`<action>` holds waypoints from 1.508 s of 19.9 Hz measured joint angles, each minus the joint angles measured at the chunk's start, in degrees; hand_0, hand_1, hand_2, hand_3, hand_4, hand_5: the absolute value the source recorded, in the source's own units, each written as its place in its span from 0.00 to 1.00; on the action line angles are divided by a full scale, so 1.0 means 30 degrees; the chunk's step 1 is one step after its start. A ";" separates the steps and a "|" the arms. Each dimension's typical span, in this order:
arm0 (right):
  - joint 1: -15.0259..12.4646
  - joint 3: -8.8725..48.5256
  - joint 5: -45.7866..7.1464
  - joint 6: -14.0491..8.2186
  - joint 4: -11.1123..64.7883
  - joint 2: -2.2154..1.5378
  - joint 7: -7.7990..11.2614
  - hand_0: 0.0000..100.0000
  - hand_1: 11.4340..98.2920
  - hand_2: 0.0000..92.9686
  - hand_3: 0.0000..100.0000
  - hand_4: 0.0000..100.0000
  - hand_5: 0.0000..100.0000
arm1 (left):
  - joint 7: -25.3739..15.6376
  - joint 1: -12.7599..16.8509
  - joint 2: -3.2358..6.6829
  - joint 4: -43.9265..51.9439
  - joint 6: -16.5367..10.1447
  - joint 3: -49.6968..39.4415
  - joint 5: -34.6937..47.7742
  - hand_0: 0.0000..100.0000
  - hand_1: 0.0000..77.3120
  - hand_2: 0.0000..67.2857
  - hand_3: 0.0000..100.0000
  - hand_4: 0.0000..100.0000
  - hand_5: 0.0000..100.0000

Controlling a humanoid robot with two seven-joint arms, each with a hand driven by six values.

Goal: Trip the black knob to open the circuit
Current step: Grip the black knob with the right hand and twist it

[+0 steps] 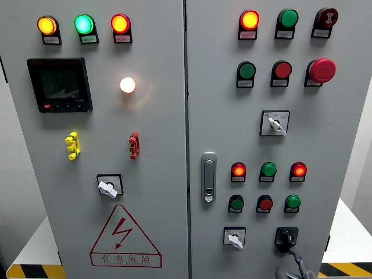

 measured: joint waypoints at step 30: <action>-0.0104 0.0072 -0.0021 0.0310 0.0051 0.0127 -0.0058 0.84 0.38 0.07 0.92 0.95 1.00 | 0.0000 -0.0001 0.0000 -0.0017 0.0000 -0.0004 0.0007 0.00 0.05 0.19 0.21 0.07 0.02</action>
